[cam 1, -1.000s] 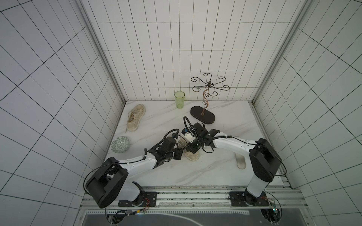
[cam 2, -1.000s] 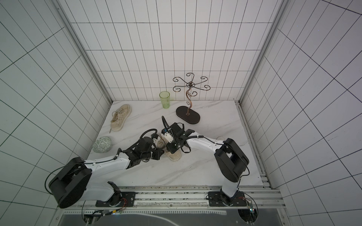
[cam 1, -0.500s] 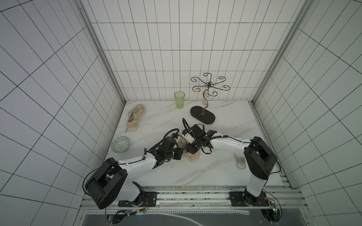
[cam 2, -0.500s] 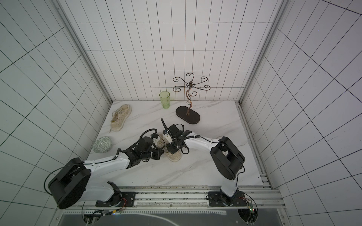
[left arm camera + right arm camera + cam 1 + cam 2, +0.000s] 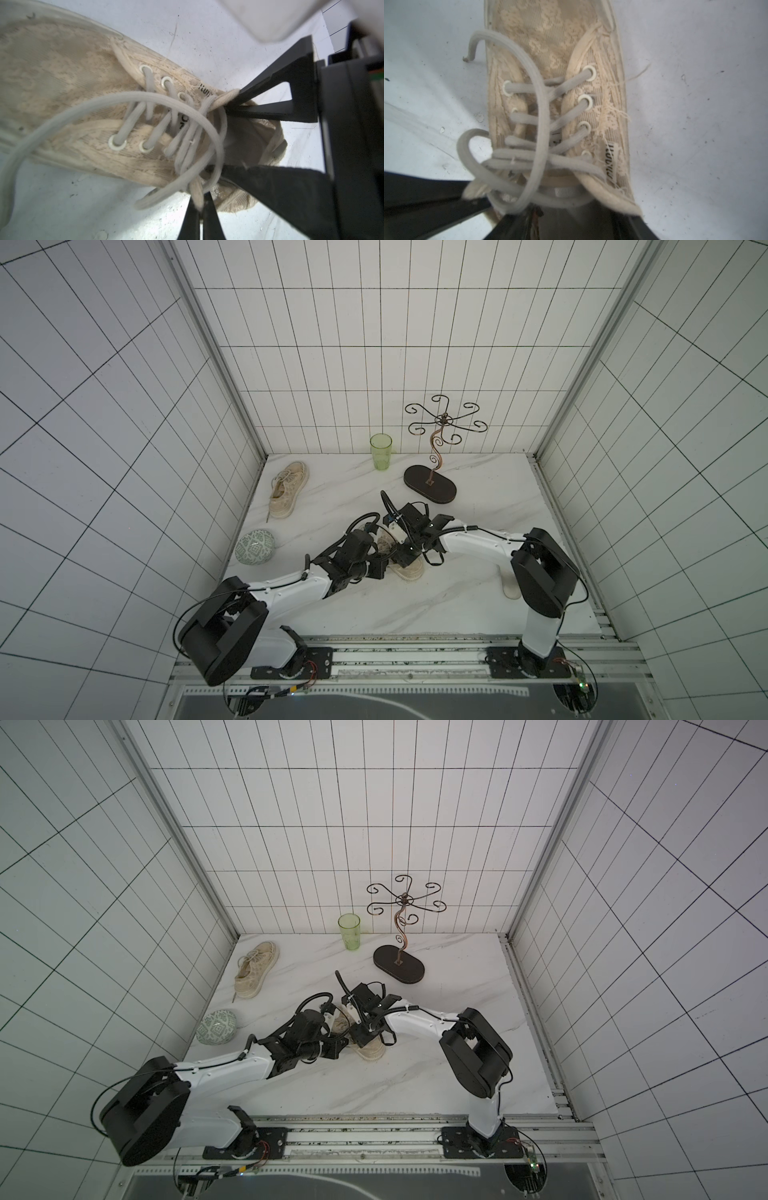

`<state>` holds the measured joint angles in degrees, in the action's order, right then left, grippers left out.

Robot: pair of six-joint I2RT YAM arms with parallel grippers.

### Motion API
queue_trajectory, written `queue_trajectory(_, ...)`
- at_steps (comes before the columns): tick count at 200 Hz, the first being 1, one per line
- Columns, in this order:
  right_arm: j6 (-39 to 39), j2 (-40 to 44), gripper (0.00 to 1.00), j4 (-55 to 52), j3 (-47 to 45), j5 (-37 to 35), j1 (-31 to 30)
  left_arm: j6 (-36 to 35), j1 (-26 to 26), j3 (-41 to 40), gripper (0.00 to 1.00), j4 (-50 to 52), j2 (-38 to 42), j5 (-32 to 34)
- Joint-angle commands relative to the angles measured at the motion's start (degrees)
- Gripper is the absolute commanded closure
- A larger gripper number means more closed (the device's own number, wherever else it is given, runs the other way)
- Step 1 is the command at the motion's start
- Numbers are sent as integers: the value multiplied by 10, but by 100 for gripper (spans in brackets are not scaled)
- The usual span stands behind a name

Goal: Remove the insole from the shoe

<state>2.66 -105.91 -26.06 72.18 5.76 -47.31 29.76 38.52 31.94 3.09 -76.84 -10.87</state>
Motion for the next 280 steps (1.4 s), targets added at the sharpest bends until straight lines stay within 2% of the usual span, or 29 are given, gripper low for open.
queue_trajectory(1, -43, 4, 40, -36, 16, -31, 15, -5, -2, -3, 100, 66, 5, 7)
queue_trajectory(28, -47, 4, 39, -34, 5, 18, 14, -3, -2, -5, 100, 60, -2, 3)
queue_trajectory(61, -49, -5, 37, -37, 4, 32, 7, -4, -3, -7, 100, 59, -2, 3)
queue_trajectory(101, -61, -18, 32, -43, -9, 23, -6, -2, -4, -7, 100, 59, 0, 3)
queue_trajectory(120, -68, -29, 30, -47, -13, -6, -10, -2, -4, -7, 100, 59, 1, 3)
queue_trajectory(205, -79, -174, 29, -76, 12, -64, -17, -1, -13, -3, 100, 82, 39, 9)
queue_trajectory(230, -65, -194, 34, -69, 1, -90, -22, -2, -21, -4, 100, 89, 53, 10)
queue_trajectory(280, -34, -196, 58, -37, -30, -147, -24, -2, -25, -12, 100, 88, 52, 5)
